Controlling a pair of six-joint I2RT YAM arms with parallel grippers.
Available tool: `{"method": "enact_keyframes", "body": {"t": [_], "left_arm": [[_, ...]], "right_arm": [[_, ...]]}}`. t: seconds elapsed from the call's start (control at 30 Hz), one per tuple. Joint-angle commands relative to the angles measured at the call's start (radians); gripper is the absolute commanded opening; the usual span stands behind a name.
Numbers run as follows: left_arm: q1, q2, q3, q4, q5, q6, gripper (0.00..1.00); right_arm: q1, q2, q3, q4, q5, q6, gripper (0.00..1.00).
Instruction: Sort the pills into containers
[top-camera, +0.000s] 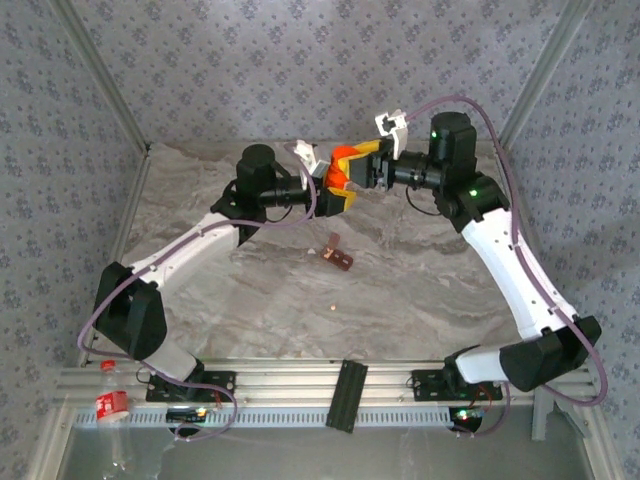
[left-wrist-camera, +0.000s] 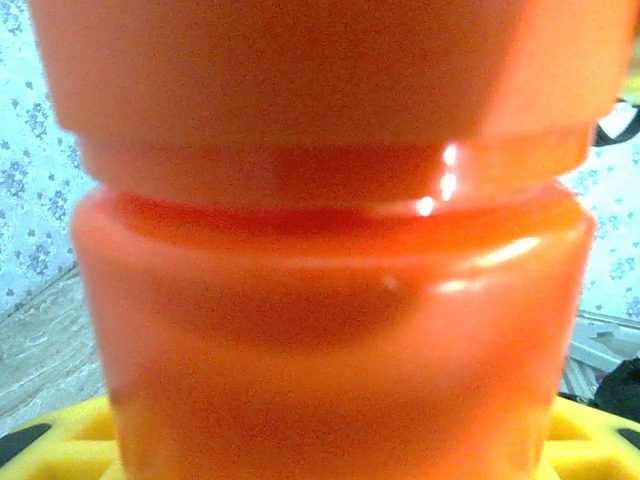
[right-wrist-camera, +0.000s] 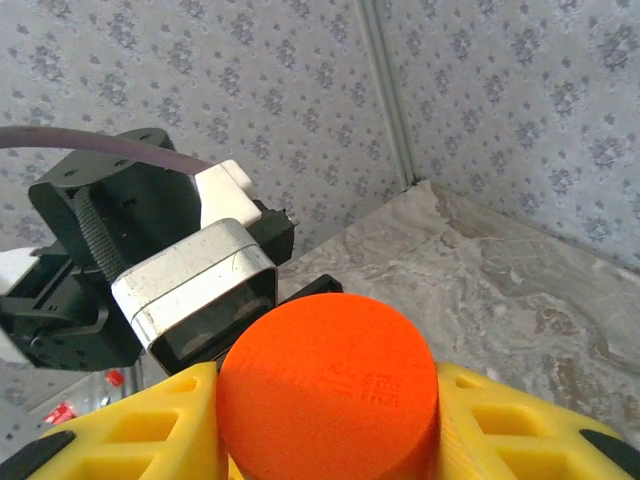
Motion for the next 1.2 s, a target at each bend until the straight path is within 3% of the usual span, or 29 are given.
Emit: {"method": "enact_keyframes", "body": {"t": [0.0, 0.23, 0.43, 0.5, 0.6, 0.67, 0.87, 1.17], "left_arm": [[0.015, -0.012, 0.0, 0.165, -0.109, -0.104, 0.0], [-0.005, -0.004, -0.008, 0.229, -0.202, -0.143, 0.0], [-0.031, 0.005, -0.014, 0.233, -0.248, -0.136, 0.0], [-0.03, 0.005, -0.014, 0.22, -0.248, -0.126, 0.0], [-0.027, 0.001, -0.012, 0.186, -0.242, -0.103, 0.0], [-0.02, 0.0, -0.01, 0.168, -0.213, -0.093, 0.0], [0.007, -0.002, 0.018, 0.085, -0.057, -0.05, 0.0], [0.016, 0.016, 0.111, -0.087, 0.15, 0.008, 0.0]], "right_arm": [[0.029, -0.014, -0.056, -0.004, 0.078, -0.019, 0.16], [0.139, -0.029, -0.222, 0.229, 0.278, 0.129, 0.14], [0.153, -0.026, -0.26, 0.352, 0.342, 0.221, 0.17], [0.131, -0.028, -0.235, 0.328, 0.306, 0.216, 0.27], [0.074, -0.048, -0.195, 0.278, 0.219, 0.204, 0.59], [0.013, -0.072, -0.173, 0.245, 0.121, 0.192, 0.71], [-0.15, -0.112, -0.085, 0.098, -0.104, 0.14, 0.84], [-0.14, -0.016, 0.05, -0.023, -0.274, 0.091, 0.88]]}}
